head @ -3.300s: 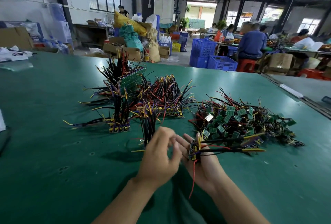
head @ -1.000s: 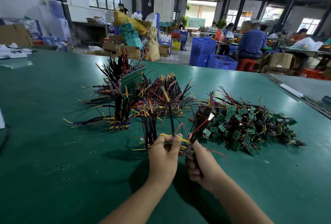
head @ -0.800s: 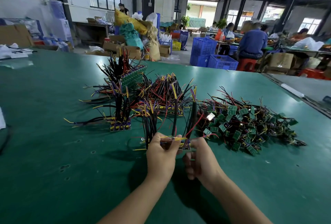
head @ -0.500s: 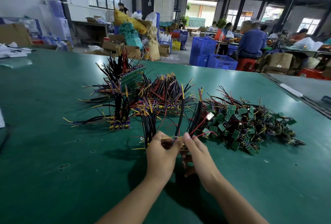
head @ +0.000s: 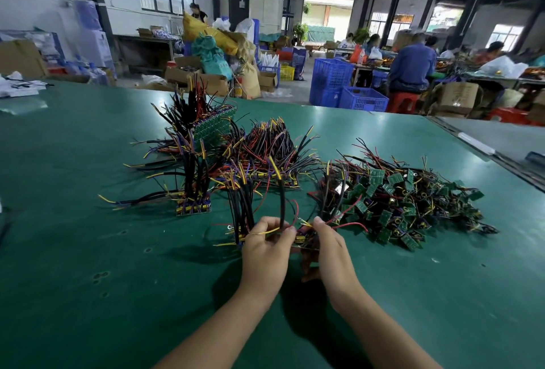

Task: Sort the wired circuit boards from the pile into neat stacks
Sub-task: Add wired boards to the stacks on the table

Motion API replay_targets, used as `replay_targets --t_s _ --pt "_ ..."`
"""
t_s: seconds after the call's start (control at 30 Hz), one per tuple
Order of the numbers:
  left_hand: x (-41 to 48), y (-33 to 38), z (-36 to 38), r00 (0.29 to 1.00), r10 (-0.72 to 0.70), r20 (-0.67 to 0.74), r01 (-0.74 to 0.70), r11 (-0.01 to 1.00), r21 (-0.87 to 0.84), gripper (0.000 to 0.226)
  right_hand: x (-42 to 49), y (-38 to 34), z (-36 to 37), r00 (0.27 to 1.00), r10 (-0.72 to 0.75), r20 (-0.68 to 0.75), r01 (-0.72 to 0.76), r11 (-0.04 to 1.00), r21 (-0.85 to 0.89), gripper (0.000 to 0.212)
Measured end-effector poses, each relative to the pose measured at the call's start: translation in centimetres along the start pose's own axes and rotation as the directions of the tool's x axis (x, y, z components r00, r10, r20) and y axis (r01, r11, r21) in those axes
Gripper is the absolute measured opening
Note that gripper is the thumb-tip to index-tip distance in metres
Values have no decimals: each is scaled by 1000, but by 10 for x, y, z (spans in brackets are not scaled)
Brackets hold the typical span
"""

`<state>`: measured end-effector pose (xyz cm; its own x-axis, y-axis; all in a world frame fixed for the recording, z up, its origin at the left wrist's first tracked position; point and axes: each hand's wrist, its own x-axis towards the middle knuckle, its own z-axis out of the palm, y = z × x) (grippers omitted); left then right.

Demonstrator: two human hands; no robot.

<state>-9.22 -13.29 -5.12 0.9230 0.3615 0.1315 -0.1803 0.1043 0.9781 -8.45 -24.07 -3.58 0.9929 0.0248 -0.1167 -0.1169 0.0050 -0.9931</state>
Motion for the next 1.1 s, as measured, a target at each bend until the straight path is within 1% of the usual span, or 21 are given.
replay_targets --t_s 0.07,0.13,0.2,0.27,0.4,0.47,0.5,0.57,0.67,0.73,0.8,0.83,0.9,0.93,0.97,1.07,1.1 --pt "2 0 -1 1000 15 -15 -14 999 34 15 0 2 -1 996 -27 80 27 1000 -2 41" --pt "4 -1 -4 999 44 -21 -42 996 73 23 0 1 -3 984 -48 171 44 999 26 24" --pt "6 -1 -6 998 59 -33 -56 995 76 29 -1 0 -3 974 -71 216 75 997 -9 19" --pt "6 0 -5 997 58 -41 -56 996 64 27 -2 0 -2 980 -88 177 108 989 -102 14" --pt "5 0 -3 999 3 -52 -4 1000 -18 23 -3 1 2 990 -102 95 124 957 -263 30" --pt "4 1 -1 999 -15 -46 13 999 -48 19 -4 0 4 991 -127 44 135 941 -310 34" --pt "4 1 0 999 -4 -52 2 1000 -31 19 -4 0 5 989 -144 23 143 939 -313 34" --pt "3 0 0 998 10 -61 -6 998 66 22 -4 0 6 982 -186 -14 172 932 -318 32" --pt "-1 1 1 999 -33 -30 38 977 208 42 -5 -2 7 970 -240 -21 220 916 -335 28" --pt "-3 5 1 995 -93 -38 100 963 252 46 -4 -1 7 964 -262 -36 234 911 -340 25" --pt "-4 8 2 985 -171 -5 168 963 211 43 -1 0 5 965 -257 -49 231 924 -306 24" --pt "-4 11 2 982 -183 40 172 964 201 39 0 0 3 965 -259 -49 234 928 -290 25" --pt "-4 15 3 981 -150 123 123 971 206 30 2 1 1 964 -262 -45 240 930 -280 27" --pt "-4 16 3 982 -131 136 103 976 191 27 3 1 0 965 -257 -40 236 929 -284 28" --pt "-4 16 3 984 -122 129 98 979 179 27 3 2 -1 968 -247 -33 228 930 -288 28" --pt "-3 12 3 993 -111 44 102 981 168 39 3 4 0 982 -190 -25 173 935 -311 34" --pt "-3 11 3 994 -103 21 99 985 141 39 4 5 1 986 -162 -27 143 932 -332 36"
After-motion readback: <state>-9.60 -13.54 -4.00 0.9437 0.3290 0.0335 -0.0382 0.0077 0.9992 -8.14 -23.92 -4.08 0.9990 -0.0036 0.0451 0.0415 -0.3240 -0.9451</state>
